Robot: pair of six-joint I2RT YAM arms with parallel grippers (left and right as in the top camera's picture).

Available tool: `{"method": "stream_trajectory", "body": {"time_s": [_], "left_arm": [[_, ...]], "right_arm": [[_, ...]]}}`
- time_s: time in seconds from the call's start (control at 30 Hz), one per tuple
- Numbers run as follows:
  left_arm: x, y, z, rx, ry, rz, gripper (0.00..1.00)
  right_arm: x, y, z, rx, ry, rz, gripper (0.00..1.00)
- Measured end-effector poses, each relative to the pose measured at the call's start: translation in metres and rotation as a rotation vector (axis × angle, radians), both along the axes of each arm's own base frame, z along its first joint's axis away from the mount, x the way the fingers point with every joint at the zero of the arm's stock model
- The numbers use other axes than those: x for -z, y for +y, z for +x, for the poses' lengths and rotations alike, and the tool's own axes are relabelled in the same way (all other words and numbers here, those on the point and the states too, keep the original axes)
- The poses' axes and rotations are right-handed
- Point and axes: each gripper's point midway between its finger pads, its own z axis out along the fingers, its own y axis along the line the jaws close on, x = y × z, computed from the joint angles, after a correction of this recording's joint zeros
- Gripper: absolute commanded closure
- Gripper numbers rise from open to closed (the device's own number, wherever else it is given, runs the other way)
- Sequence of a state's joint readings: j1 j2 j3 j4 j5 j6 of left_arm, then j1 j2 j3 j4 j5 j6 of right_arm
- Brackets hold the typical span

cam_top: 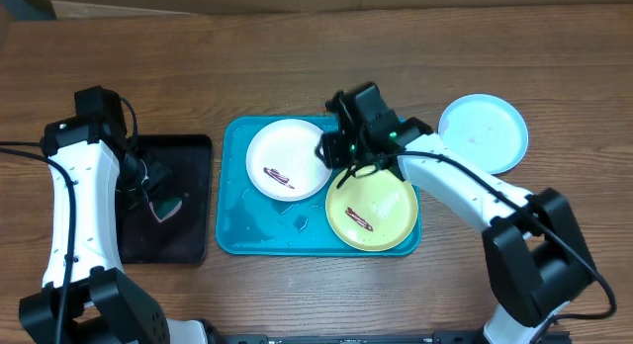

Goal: Clean dirty plates on tray and stack at the side
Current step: 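Move the right gripper to the white plate rim and grasp it, then pull the white plate toward the tray's left side with the right gripper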

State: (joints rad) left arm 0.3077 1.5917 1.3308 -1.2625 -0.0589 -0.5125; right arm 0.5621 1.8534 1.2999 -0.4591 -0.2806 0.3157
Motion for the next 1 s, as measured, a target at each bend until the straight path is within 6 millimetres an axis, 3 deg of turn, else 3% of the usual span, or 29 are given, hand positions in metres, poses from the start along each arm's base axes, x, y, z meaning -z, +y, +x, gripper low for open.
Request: {"method": "stream_trajectory", "body": {"time_s": [0.33, 0.43, 0.63, 0.7, 1.0], "left_arm": [[0.0, 0.0, 0.0, 0.0, -0.001, 0.0, 0.96], [0.0, 0.0, 0.0, 0.0, 0.0, 0.0, 0.96], [0.0, 0.0, 0.0, 0.0, -0.001, -0.001, 0.96], [0.0, -0.001, 0.0, 0.0, -0.002, -0.003, 0.96], [0.0, -0.002, 0.002, 0.0, -0.008, -0.014, 0.96]], "right_arm": [[-0.022, -0.008, 0.047, -0.005, -0.304, -0.104, 0.57], [-0.009, -0.009, 0.055, -0.012, -0.326, -0.141, 0.58], [0.053, -0.011, 0.054, -0.043, -0.246, -0.218, 0.59], [0.064, -0.011, 0.053, -0.052, -0.228, -0.226, 0.59], [0.064, 0.0, 0.053, -0.083, -0.236, -0.178, 0.59]]}}
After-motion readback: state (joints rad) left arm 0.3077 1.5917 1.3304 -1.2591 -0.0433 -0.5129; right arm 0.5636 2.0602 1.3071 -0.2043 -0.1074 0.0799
